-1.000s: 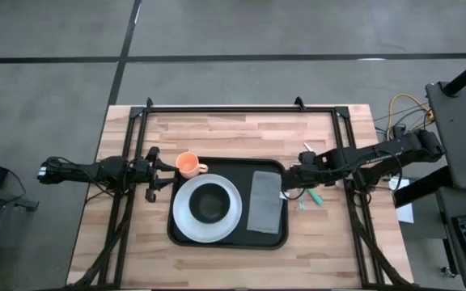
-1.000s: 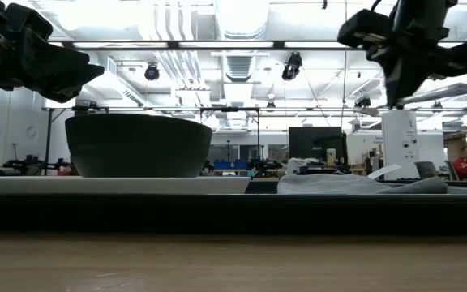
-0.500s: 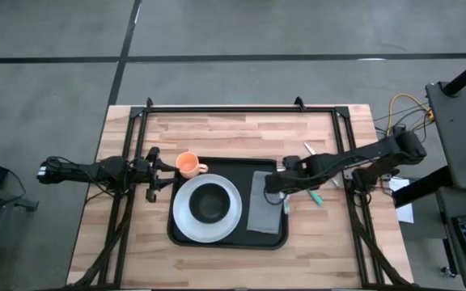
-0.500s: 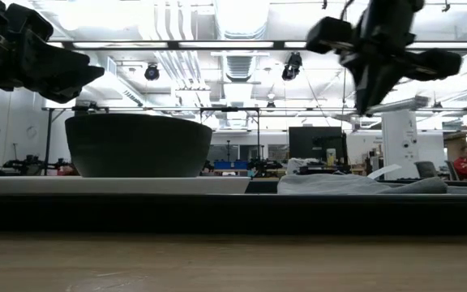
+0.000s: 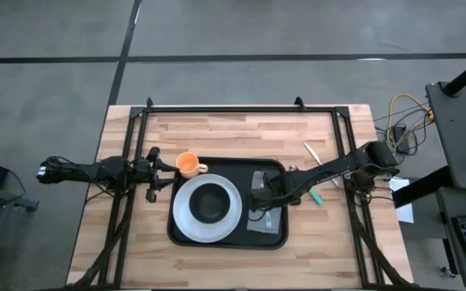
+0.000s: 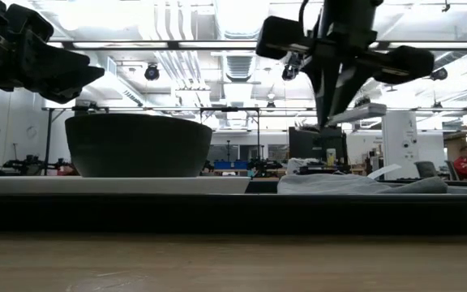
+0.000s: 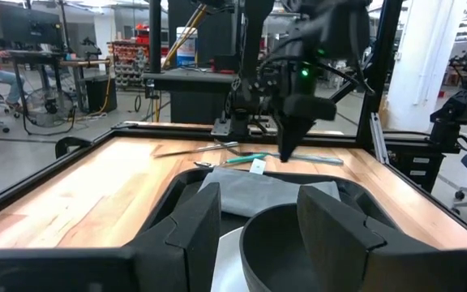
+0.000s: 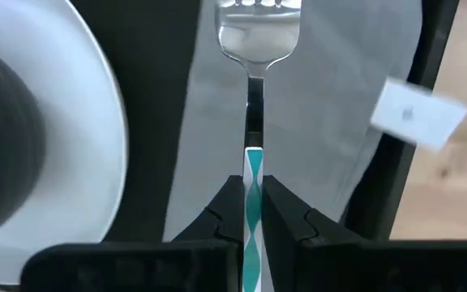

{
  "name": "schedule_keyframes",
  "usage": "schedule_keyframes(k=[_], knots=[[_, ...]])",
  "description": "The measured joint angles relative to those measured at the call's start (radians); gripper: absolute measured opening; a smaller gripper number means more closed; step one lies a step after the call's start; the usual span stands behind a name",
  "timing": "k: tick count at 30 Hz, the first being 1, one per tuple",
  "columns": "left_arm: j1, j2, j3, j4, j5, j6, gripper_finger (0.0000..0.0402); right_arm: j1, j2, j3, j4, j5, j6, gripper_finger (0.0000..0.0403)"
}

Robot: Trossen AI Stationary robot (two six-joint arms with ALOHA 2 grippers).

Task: Set up tray
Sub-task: Put the blue fork on top of the grey napkin

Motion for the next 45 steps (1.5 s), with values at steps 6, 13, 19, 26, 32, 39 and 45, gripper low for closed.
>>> schedule_keyframes(k=[6, 13, 19, 26, 32, 39, 45], knots=[[0.0, 0.005, 0.0, -0.001, 0.0, 0.0, 0.0146, 0.044, 0.036, -0.011, 0.0, -0.045, 0.118, 0.0013], [0.0, 0.012, 0.0, -0.001, 0.0, 0.0, 0.0146, 0.047, 0.046, -0.016, 0.009, -0.024, 0.143, 0.0013], [0.0, 0.012, 0.0, -0.001, 0.0, 0.0, 0.0146, 0.036, 0.046, -0.049, 0.027, 0.024, 0.146, 0.0013], [0.0, 0.013, 0.0, -0.001, 0.0, 0.0, 0.0146, 0.035, 0.046, -0.12, 0.139, 0.062, 0.138, 0.0013], [0.0, 0.013, 0.0, -0.002, 0.0, 0.0, 0.0146, 0.033, 0.049, -0.15, 0.178, 0.062, 0.145, 0.0013], [0.0, 0.013, 0.0, -0.002, 0.0, 0.0, 0.0146, 0.032, 0.05, -0.203, 0.244, 0.062, 0.151, 0.0013], [0.0, 0.013, 0.0, -0.002, 0.0, 0.0, 0.0146, 0.032, 0.05, -0.231, 0.299, 0.062, 0.164, 0.0013]])
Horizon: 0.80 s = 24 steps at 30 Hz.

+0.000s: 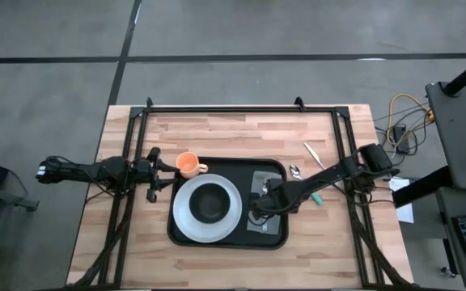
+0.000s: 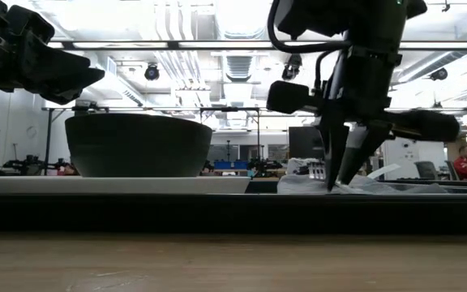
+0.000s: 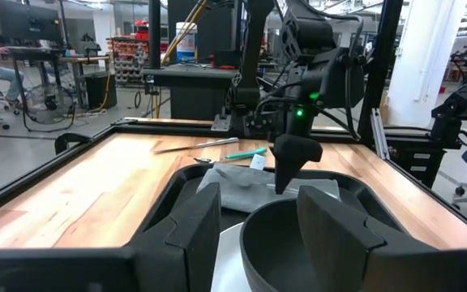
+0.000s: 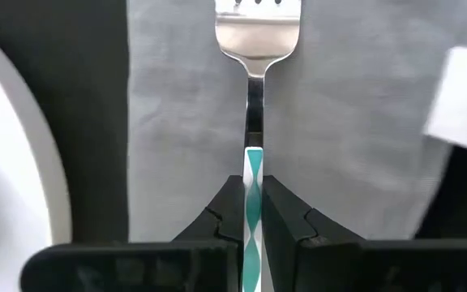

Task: Set up tray
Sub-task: Put the blue fork on top of the grey napkin

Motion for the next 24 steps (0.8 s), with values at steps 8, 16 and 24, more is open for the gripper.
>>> schedule_keyframes(k=[8, 16, 24], knots=[[0.0, 0.0, 0.0, 0.0, 0.0, 0.0, 0.0146, 0.0, 0.0, -0.042, 0.061, -0.005, 0.023, 0.0027], [0.0, 0.0, 0.0, 0.0, 0.0, 0.0, 0.0146, 0.0, 0.0, -0.027, 0.057, -0.019, 0.009, 0.0042], [0.0, 0.0, 0.0, 0.0, 0.0, 0.0, 0.0146, -0.001, 0.0, -0.021, 0.055, -0.053, -0.007, 0.0042]])
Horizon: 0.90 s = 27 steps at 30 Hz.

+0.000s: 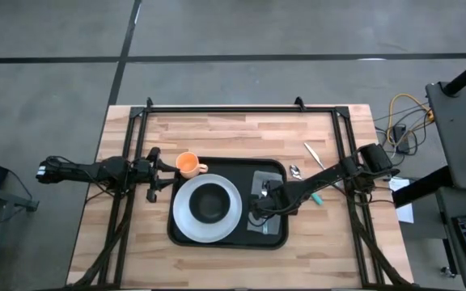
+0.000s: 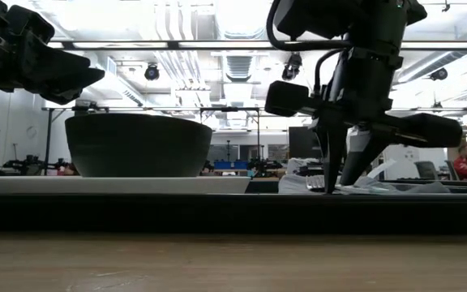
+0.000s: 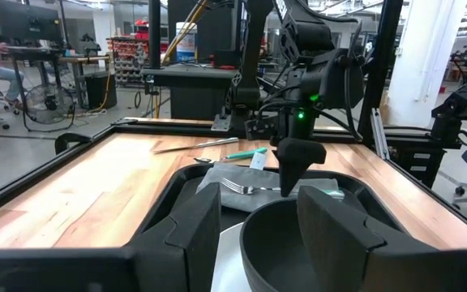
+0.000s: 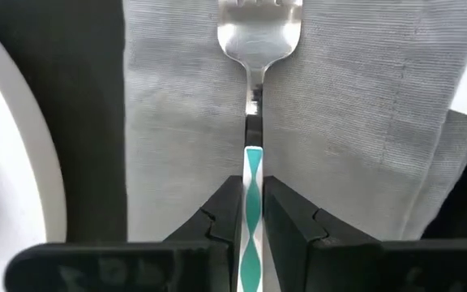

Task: Set up tray
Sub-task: Put the blue fork on top of the grey napkin

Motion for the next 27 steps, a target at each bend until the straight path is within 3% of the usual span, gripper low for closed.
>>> schedule_keyframes(k=[27], knots=[[0.0, 0.0, 0.0, 0.0, 0.0, 0.0, 0.0146, 0.001, 0.0, 0.001, -0.049, 0.045, -0.015, 0.0044]])
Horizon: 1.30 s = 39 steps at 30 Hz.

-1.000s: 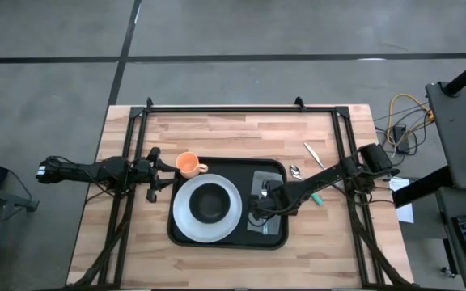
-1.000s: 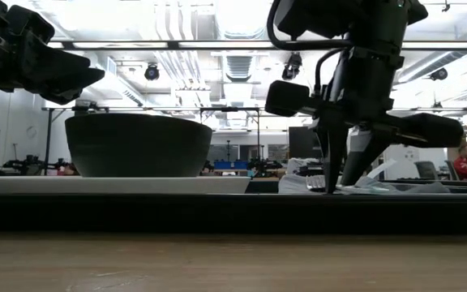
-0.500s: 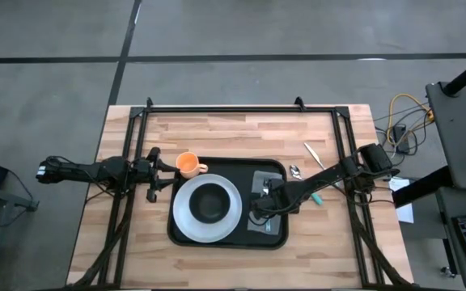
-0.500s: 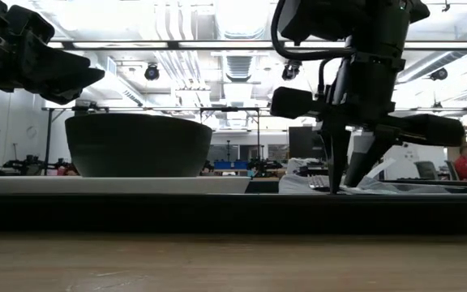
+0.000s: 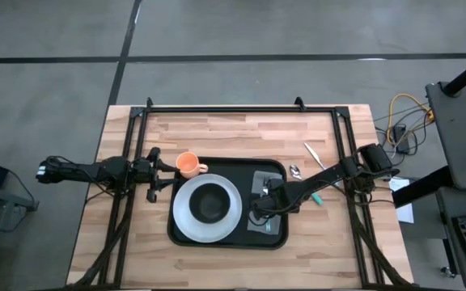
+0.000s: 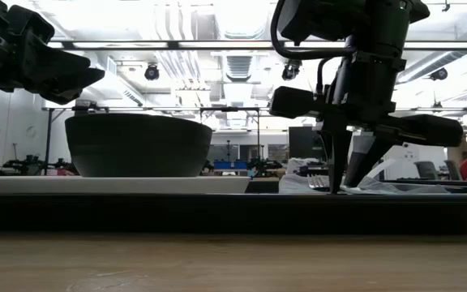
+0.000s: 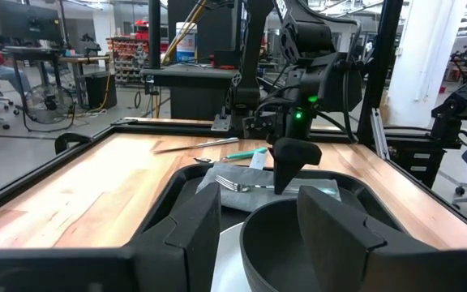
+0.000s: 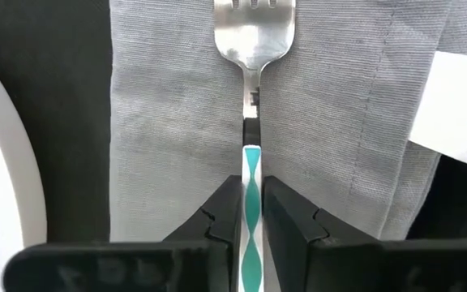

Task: Set up tray
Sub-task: Put the blue fork on top of the grey napkin, then adjust the grey napkin

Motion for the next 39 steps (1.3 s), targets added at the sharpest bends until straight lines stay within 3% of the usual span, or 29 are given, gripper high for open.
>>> schedule_keyframes(k=[22, 39], knots=[[0.0, 0.0, 0.0, 0.0, 0.0, 0.0, 0.0146, -0.001, -0.058, 0.0, -0.018, -0.018, -0.033, 0.0143], [0.0, 0.0, 0.0, 0.0, 0.0, 0.0, 0.0146, -0.131, -0.099, 0.001, -0.132, -0.027, -0.519, 0.0125]])
